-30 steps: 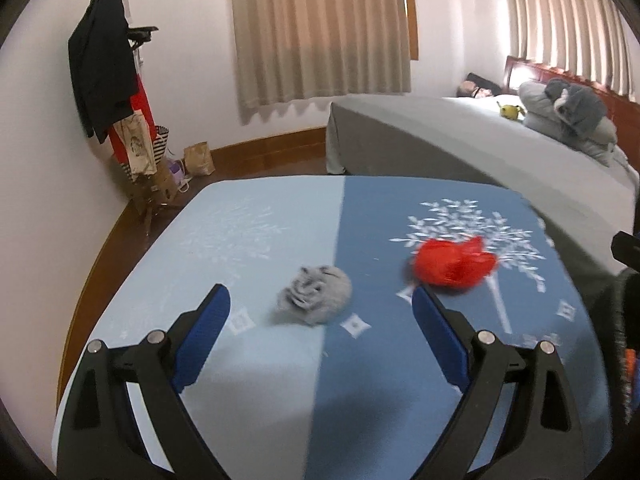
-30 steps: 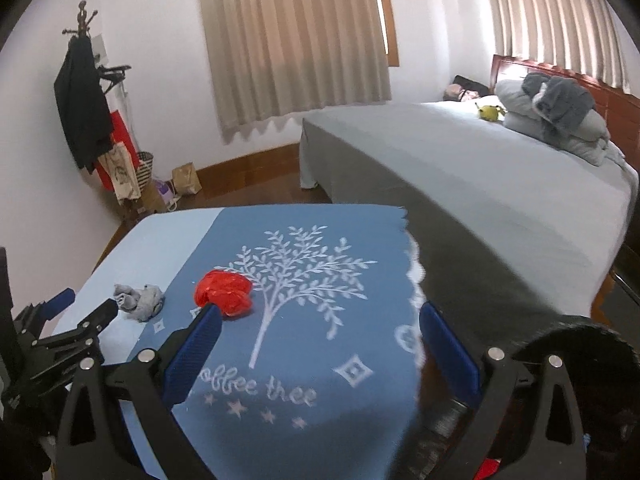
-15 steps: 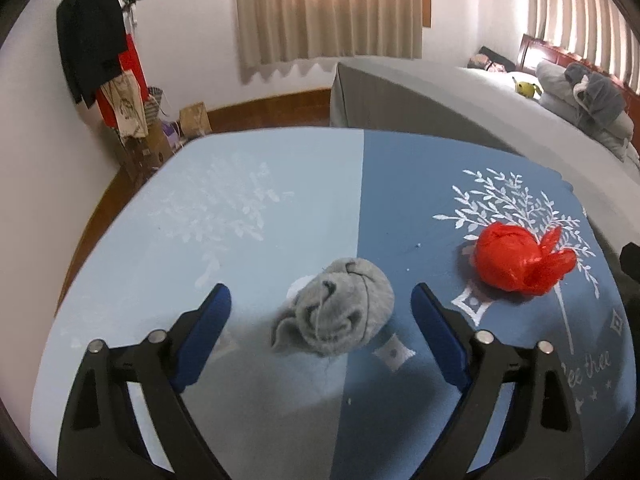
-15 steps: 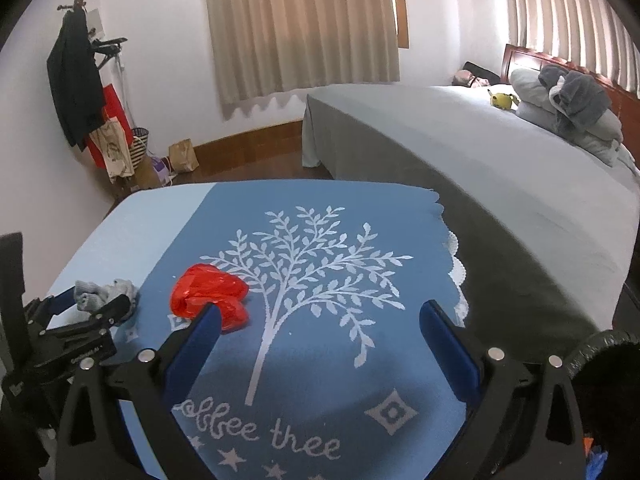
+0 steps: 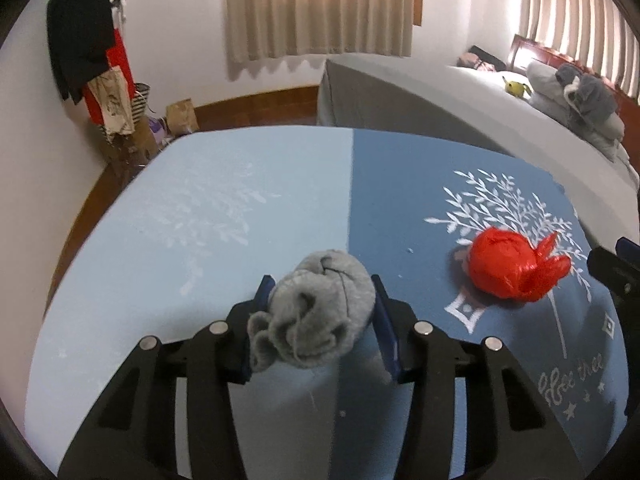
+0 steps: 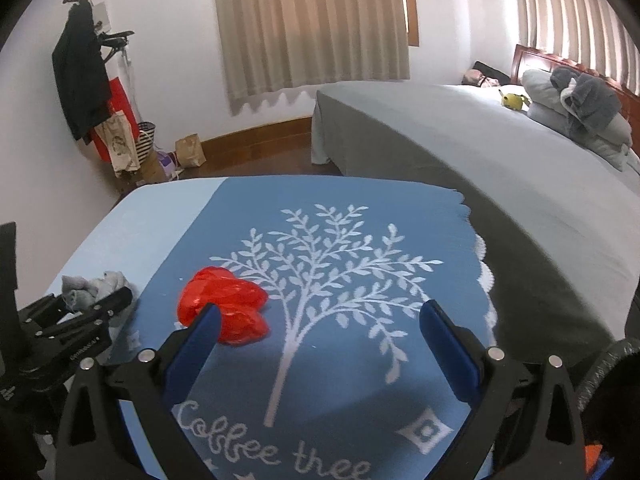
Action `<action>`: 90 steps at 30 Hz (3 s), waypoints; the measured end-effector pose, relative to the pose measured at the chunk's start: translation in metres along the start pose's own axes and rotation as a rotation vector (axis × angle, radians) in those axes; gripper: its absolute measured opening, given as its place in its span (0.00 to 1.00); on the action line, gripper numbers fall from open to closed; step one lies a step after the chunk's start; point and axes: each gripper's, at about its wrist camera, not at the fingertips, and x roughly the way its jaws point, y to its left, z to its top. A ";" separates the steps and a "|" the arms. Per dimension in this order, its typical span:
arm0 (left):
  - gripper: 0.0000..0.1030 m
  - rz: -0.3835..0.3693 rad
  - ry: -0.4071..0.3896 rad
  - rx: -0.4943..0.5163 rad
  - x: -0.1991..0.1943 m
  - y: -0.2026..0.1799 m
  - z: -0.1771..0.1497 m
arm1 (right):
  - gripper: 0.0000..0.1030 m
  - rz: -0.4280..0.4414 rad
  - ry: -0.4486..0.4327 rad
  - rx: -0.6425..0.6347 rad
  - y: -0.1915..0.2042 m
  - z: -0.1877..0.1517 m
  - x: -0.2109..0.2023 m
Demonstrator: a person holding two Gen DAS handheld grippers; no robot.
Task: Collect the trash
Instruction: 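Lower the left gripper onto the grey sock and close it, then grasp the red plastic bag with the right gripper and lift it, then carry the grey sock and red bag over the bin with both grippers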
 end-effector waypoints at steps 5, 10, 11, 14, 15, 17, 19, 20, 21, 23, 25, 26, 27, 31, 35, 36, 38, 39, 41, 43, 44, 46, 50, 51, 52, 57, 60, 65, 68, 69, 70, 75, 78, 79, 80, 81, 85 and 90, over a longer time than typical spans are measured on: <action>0.44 0.029 0.003 -0.027 0.002 0.013 0.006 | 0.94 0.024 0.004 0.008 0.013 0.004 0.009; 0.44 0.051 0.009 -0.046 0.002 0.026 0.006 | 0.94 0.049 0.029 -0.001 0.033 0.007 0.026; 0.44 0.056 0.009 -0.051 0.001 0.029 0.006 | 0.94 0.051 0.035 -0.006 0.036 0.007 0.030; 0.44 0.069 0.009 -0.058 0.001 0.035 0.006 | 0.93 0.053 0.054 -0.028 0.046 0.007 0.040; 0.44 0.073 0.010 -0.059 0.001 0.036 0.006 | 0.90 0.054 0.064 -0.036 0.050 0.007 0.044; 0.44 0.077 0.012 -0.061 0.001 0.038 0.006 | 0.85 0.059 0.082 -0.046 0.054 0.005 0.050; 0.44 0.081 0.012 -0.065 0.002 0.039 0.005 | 0.83 0.072 0.095 -0.046 0.057 0.004 0.053; 0.44 0.081 0.013 -0.068 0.002 0.040 0.005 | 0.80 0.078 0.097 -0.050 0.059 0.004 0.054; 0.44 0.081 0.015 -0.072 0.003 0.041 0.005 | 0.76 0.082 0.100 -0.056 0.061 0.003 0.054; 0.44 0.081 0.016 -0.079 0.002 0.041 0.004 | 0.70 0.099 0.108 -0.067 0.064 0.002 0.054; 0.44 0.082 0.017 -0.086 0.003 0.042 0.004 | 0.61 0.129 0.123 -0.076 0.068 0.001 0.055; 0.44 0.083 0.016 -0.089 0.002 0.043 0.003 | 0.51 0.143 0.134 -0.079 0.069 0.000 0.056; 0.44 0.084 0.015 -0.092 0.002 0.043 0.003 | 0.42 0.156 0.144 -0.082 0.070 -0.001 0.057; 0.44 0.089 0.011 -0.091 0.000 0.043 0.003 | 0.36 0.177 0.149 -0.095 0.073 -0.003 0.055; 0.44 0.096 0.000 -0.076 -0.004 0.041 0.003 | 0.36 0.177 0.129 -0.087 0.068 -0.004 0.044; 0.44 0.099 -0.004 -0.070 -0.007 0.040 0.003 | 0.36 0.176 0.125 -0.084 0.067 -0.004 0.042; 0.44 0.099 -0.008 -0.066 -0.010 0.038 0.002 | 0.36 0.176 0.119 -0.073 0.062 -0.003 0.037; 0.44 0.096 -0.010 -0.065 -0.012 0.037 0.002 | 0.36 0.174 0.116 -0.065 0.060 -0.002 0.034; 0.44 0.094 -0.016 -0.060 -0.017 0.034 0.001 | 0.36 0.170 0.110 -0.053 0.055 -0.003 0.028; 0.44 0.092 -0.020 -0.054 -0.021 0.032 0.000 | 0.36 0.164 0.108 -0.047 0.051 -0.002 0.024; 0.44 0.090 -0.021 -0.051 -0.024 0.030 -0.001 | 0.36 0.159 0.104 -0.044 0.048 -0.003 0.019; 0.44 0.087 -0.027 -0.046 -0.029 0.027 -0.002 | 0.36 0.155 0.097 -0.040 0.044 -0.003 0.014; 0.45 0.075 -0.042 -0.040 -0.043 0.019 -0.003 | 0.36 0.147 0.079 -0.033 0.035 -0.003 -0.003; 0.45 0.074 -0.044 -0.037 -0.046 0.017 -0.003 | 0.36 0.147 0.075 -0.029 0.035 -0.003 -0.006; 0.45 0.070 -0.047 -0.035 -0.050 0.015 -0.003 | 0.36 0.146 0.068 -0.024 0.032 -0.004 -0.012; 0.45 0.046 -0.062 -0.015 -0.070 -0.001 -0.002 | 0.36 0.142 0.046 -0.009 0.023 -0.005 -0.035; 0.45 0.031 -0.074 -0.001 -0.083 -0.012 -0.002 | 0.36 0.135 0.037 -0.007 0.018 -0.005 -0.049; 0.45 -0.001 -0.086 0.005 -0.101 -0.029 -0.001 | 0.36 0.124 0.011 -0.004 0.006 -0.006 -0.075; 0.45 -0.018 -0.097 0.016 -0.113 -0.039 -0.001 | 0.36 0.118 -0.006 0.002 -0.001 -0.007 -0.090; 0.45 -0.023 -0.101 0.018 -0.116 -0.041 -0.001 | 0.36 0.118 -0.013 0.005 -0.005 -0.007 -0.096; 0.45 -0.029 -0.106 0.019 -0.121 -0.044 -0.001 | 0.36 0.117 -0.018 0.006 -0.008 -0.008 -0.101; 0.45 -0.053 -0.130 0.036 -0.139 -0.061 -0.001 | 0.36 0.109 -0.047 0.009 -0.021 -0.009 -0.127; 0.45 -0.071 -0.140 0.051 -0.150 -0.071 -0.002 | 0.36 0.104 -0.066 0.013 -0.029 -0.010 -0.144; 0.45 -0.080 -0.144 0.055 -0.155 -0.076 -0.003 | 0.36 0.102 -0.072 0.013 -0.031 -0.010 -0.148; 0.45 -0.085 -0.147 0.057 -0.158 -0.078 -0.003 | 0.36 0.099 -0.077 0.012 -0.033 -0.010 -0.154; 0.45 -0.091 -0.151 0.060 -0.163 -0.082 -0.003 | 0.36 0.096 -0.084 0.011 -0.035 -0.010 -0.160; 0.45 -0.113 -0.161 0.068 -0.179 -0.097 -0.004 | 0.36 0.088 -0.102 0.016 -0.042 -0.012 -0.177; 0.46 -0.138 -0.181 0.094 -0.199 -0.113 -0.004 | 0.36 0.071 -0.128 0.019 -0.053 -0.016 -0.198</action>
